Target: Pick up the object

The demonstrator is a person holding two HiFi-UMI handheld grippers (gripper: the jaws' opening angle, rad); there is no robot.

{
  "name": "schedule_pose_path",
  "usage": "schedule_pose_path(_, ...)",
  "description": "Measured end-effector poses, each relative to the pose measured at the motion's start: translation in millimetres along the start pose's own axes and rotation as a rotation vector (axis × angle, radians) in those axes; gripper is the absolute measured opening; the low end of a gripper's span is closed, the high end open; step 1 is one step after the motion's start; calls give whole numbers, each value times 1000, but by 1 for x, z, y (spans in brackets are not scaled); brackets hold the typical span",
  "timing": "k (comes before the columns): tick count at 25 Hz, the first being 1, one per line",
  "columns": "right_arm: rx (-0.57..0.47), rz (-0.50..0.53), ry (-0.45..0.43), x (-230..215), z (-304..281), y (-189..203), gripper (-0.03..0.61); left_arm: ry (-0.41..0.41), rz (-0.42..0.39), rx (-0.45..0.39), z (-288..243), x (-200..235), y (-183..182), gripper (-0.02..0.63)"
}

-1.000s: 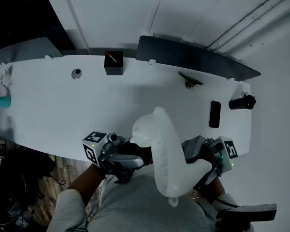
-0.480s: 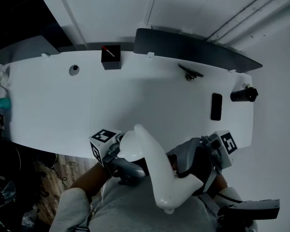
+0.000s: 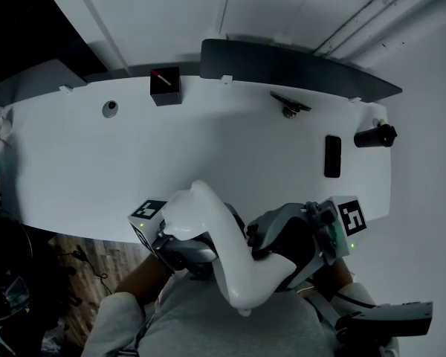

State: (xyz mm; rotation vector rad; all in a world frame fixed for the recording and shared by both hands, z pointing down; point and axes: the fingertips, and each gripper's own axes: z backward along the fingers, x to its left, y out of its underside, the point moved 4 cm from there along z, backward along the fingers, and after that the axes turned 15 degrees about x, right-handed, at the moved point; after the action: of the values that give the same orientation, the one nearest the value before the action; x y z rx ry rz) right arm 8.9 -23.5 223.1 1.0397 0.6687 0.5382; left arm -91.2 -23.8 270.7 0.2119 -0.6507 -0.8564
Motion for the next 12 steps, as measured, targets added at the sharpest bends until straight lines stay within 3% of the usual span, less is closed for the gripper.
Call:
schedule_pose_path(3,42,11,141,-10,13,5,216,-116,-126,22,9,-5,-10,165)
schedule_pose_path(6,120,58,382,-27,35,12,204,-344,-303,77,24,-9,-25,161)
schedule_pose_path(8,219,109,603,-43,52,21,176,-541,-424,141,37,-8,-33,157)
schedule_pose_path(12,522,198,1112,-85,85,51,51,-897,-618,300,61,2,-31,155)
